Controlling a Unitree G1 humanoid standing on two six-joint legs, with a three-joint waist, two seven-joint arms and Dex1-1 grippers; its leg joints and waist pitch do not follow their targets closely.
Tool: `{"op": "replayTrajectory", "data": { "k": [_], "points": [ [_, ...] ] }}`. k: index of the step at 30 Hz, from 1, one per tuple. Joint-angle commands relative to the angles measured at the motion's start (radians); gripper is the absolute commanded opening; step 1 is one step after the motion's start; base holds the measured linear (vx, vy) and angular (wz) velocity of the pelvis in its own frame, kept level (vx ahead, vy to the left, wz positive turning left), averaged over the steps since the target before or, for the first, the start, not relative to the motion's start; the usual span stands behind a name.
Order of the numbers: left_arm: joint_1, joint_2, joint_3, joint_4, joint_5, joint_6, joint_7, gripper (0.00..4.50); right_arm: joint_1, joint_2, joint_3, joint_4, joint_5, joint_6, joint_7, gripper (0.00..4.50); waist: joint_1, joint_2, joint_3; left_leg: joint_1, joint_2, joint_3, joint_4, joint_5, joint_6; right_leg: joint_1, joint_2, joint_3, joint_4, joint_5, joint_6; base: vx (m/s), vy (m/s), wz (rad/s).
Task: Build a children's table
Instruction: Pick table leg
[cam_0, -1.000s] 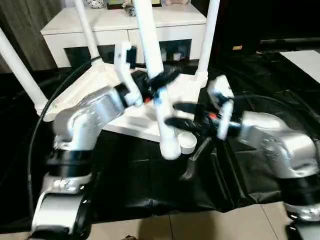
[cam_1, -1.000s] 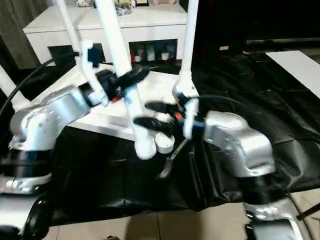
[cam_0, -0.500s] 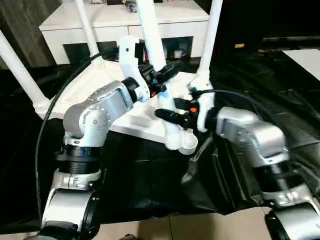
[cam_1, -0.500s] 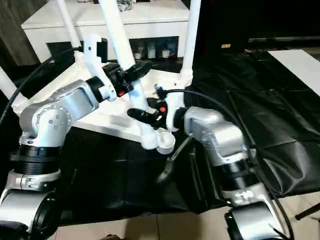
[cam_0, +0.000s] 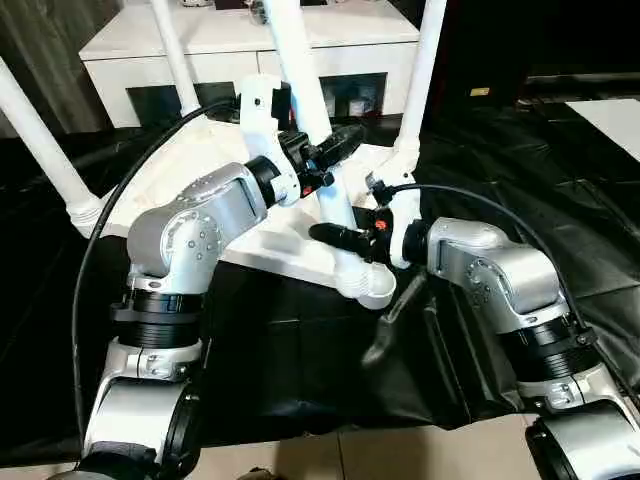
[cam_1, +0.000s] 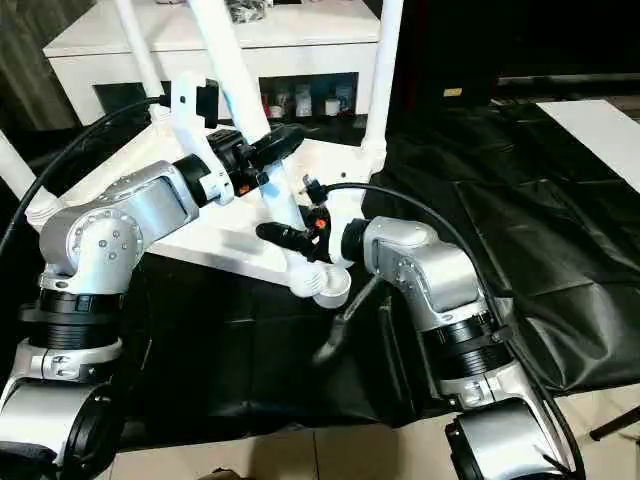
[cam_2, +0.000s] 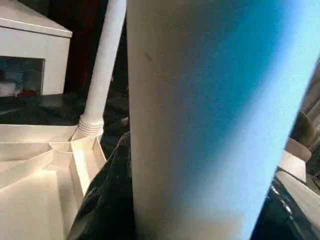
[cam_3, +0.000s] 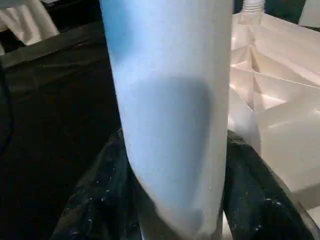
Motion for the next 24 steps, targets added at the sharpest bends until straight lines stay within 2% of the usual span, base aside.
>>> {"op": "replayTrajectory", "data": {
  "k": [1, 2, 4, 5, 6, 8, 12, 16, 18, 21, 24],
  "points": [
    [-0.015, 0.017, 0.005, -0.031, 0.009, -0.017, -0.018, 1.74, 0.014, -0.023, -0.037, -0.034, 0.039, 0.003, 0.044, 1.92, -0.002, -0.016, -0.078, 0.031, 0.041, -0.023, -0.08, -0.216, -0.018, 0.048, -0.03, 0.031, -0.059, -0.203, -0.189, 0.0, 0.0, 0.0],
    [-0.01, 0.026, -0.003, -0.035, 0.015, -0.025, -0.037, 1.74, 0.029, -0.037, -0.058, -0.071, 0.078, -0.001, 0.091, 1.9, -0.001, -0.015, -0.078, 0.03, 0.042, -0.024, -0.08, -0.214, -0.015, 0.049, -0.03, 0.031, -0.058, -0.2, -0.189, 0.0, 0.0, 0.0],
    [-0.007, 0.029, -0.005, -0.037, 0.016, -0.028, -0.045, 1.74, 0.034, -0.042, -0.066, -0.083, 0.093, 0.001, 0.106, 1.86, -0.001, -0.017, -0.079, 0.028, 0.042, -0.024, -0.079, -0.204, -0.009, 0.051, -0.032, 0.031, -0.056, -0.193, -0.194, 0.0, 0.0, 0.0],
    [0.002, 0.044, -0.008, -0.045, -0.008, -0.012, -0.09, 2.09, 0.046, -0.064, -0.094, -0.114, 0.137, 0.011, 0.153, 1.86, 0.0, -0.017, -0.077, 0.028, 0.042, -0.023, -0.079, -0.21, -0.004, 0.05, -0.032, 0.032, -0.059, -0.203, -0.194, 0.0, 0.0, 0.0],
    [0.005, 0.047, -0.007, -0.047, -0.02, -0.003, -0.106, 2.44, 0.048, -0.07, -0.101, -0.12, 0.147, 0.014, 0.164, 1.84, 0.002, -0.019, -0.078, 0.029, 0.041, -0.023, -0.077, -0.213, 0.001, 0.052, -0.034, 0.031, -0.059, -0.216, -0.195, 0.0, 0.0, 0.0],
    [0.026, 0.075, -0.012, -0.058, -0.065, 0.028, -0.189, 2.45, 0.057, -0.115, -0.12, -0.137, 0.176, 0.021, 0.228, 1.83, 0.002, -0.014, -0.078, 0.029, 0.04, -0.023, -0.077, -0.209, 0.009, 0.05, -0.031, 0.031, -0.059, -0.218, -0.2, 0.0, 0.0, 0.0],
    [0.037, 0.106, -0.028, -0.068, -0.073, 0.02, -0.261, 2.87, 0.067, -0.179, -0.112, -0.145, 0.185, 0.024, 0.312, 1.81, -0.001, -0.013, -0.075, 0.033, 0.041, -0.023, -0.079, -0.245, -0.005, 0.049, -0.031, 0.031, -0.063, -0.255, -0.203, 0.0, 0.0, 0.0],
    [0.041, 0.128, -0.048, -0.082, -0.076, 0.022, -0.314, 3.01, 0.07, -0.201, -0.113, -0.153, 0.199, 0.032, 0.338, 1.81, -0.002, -0.014, -0.074, 0.033, 0.042, -0.024, -0.079, -0.249, -0.007, 0.048, -0.032, 0.032, -0.063, -0.269, -0.199, 0.0, 0.0, 0.0],
    [0.039, 0.151, -0.06, -0.079, -0.071, 0.02, -0.336, 2.59, 0.073, -0.211, -0.116, -0.163, 0.217, 0.042, 0.352, 1.81, -0.002, -0.013, -0.074, 0.033, 0.041, -0.024, -0.079, -0.251, -0.008, 0.048, -0.031, 0.031, -0.063, -0.276, -0.201, 0.0, 0.0, 0.0],
    [0.039, 0.158, -0.062, -0.073, -0.071, 0.019, -0.348, 2.58, 0.072, -0.214, -0.118, -0.166, 0.229, 0.046, 0.364, 1.81, -0.001, -0.012, -0.074, 0.033, 0.042, -0.024, -0.079, -0.256, -0.011, 0.046, -0.032, 0.032, -0.063, -0.285, -0.202, 0.0, 0.0, 0.0],
    [0.042, 0.155, -0.055, -0.069, -0.089, 0.035, -0.362, 2.24, 0.073, -0.211, -0.122, -0.17, 0.242, 0.052, 0.375, 1.81, -0.002, -0.013, -0.073, 0.033, 0.041, -0.025, -0.079, -0.268, -0.016, 0.046, -0.032, 0.031, -0.063, -0.301, -0.2, 0.0, 0.0, 0.0]
  ]
}}
